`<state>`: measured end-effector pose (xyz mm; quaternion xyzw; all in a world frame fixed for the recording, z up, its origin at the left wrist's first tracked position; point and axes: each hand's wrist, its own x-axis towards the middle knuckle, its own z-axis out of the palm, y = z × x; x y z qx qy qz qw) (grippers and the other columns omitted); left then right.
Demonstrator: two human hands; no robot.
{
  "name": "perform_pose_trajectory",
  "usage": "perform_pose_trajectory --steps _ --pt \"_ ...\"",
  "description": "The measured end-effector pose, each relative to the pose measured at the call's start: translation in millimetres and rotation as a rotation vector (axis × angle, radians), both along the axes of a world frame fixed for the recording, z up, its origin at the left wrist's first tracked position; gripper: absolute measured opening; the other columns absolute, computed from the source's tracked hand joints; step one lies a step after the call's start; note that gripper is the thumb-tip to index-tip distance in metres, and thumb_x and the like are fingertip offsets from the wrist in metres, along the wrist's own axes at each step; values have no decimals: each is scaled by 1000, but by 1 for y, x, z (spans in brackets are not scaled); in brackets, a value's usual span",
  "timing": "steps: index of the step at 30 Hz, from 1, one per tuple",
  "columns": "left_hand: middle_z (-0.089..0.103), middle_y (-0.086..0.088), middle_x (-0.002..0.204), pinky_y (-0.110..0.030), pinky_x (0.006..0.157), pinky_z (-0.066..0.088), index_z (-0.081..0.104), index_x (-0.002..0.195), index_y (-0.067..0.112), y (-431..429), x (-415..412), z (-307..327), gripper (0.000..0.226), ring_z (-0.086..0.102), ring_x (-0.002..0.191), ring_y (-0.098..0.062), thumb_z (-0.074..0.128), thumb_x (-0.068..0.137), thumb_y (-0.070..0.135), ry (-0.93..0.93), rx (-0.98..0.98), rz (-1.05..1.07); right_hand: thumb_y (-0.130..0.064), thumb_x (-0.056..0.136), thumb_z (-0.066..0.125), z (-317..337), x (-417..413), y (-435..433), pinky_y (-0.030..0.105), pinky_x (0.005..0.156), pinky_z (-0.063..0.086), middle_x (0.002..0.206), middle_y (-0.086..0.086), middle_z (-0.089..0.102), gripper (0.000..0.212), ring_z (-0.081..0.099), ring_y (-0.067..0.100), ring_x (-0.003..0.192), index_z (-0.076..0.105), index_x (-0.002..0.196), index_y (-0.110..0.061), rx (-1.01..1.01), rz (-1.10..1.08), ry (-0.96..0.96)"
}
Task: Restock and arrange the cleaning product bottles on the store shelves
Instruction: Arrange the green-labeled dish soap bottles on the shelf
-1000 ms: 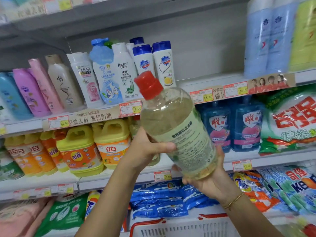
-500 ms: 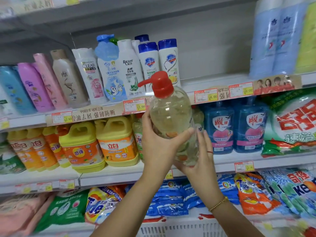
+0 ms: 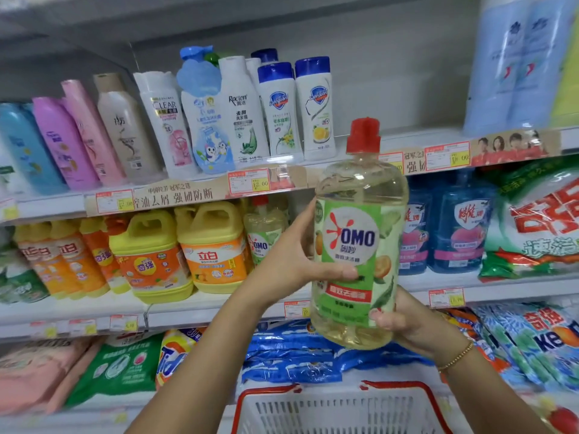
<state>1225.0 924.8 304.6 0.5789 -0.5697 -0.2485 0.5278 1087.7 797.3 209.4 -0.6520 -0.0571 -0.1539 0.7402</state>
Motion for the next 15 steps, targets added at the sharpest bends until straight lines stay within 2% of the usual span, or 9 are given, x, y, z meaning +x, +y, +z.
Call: perform_pose_trajectory --steps 2,5,8,10,11,13,15 --pt "71 10 109 -27 80 56 49 126 32 1 -2 3 78 68 99 -8 85 59 15 40 -9 39 -28 69 81 2 -3 1 42 100 46 137 17 52 88 48 36 128 35 141 -7 80 75 -3" --pt "73 12 100 -23 73 57 53 117 30 1 -6 5 70 70 90 -4 82 53 27 108 -48 123 -37 64 85 13 -9 3 45 103 44 137 18 53 97 50 36 127 34 142 -6 162 34 45" --pt "75 6 92 -21 66 56 61 107 19 0 -11 9 53 72 83 -10 78 58 26 166 -71 161 -48 59 85 31 -16 11 34 92 52 129 9 62 91 59 28 119 46 134 -15 30 -76 135" --pt "75 -1 90 -26 67 56 65 101 14 1 -7 10 44 73 81 -16 79 62 30 253 -63 168 -60 59 80 44 -22 18 29 84 54 124 1 65 88 63 23 112 49 133 -24 -99 -133 180" --pt "75 -3 91 -31 70 56 65 101 14 2 -2 11 50 73 83 -18 84 60 35 325 -51 178 -65 61 75 50 -25 21 29 81 56 122 -1 66 89 65 23 106 46 137 -27 -138 -140 180" --pt "73 -9 104 -39 81 56 65 109 11 5 6 16 79 71 95 -26 92 43 44 529 -37 159 -73 64 67 60 -33 24 26 67 56 111 0 69 91 66 24 84 41 142 -34 -129 -138 150" --pt "70 -13 112 -43 82 57 67 111 9 10 15 21 91 68 102 -29 96 31 43 729 -86 82 -75 63 64 69 -40 26 21 57 51 115 0 67 86 61 17 70 43 140 -41 -88 -124 98"
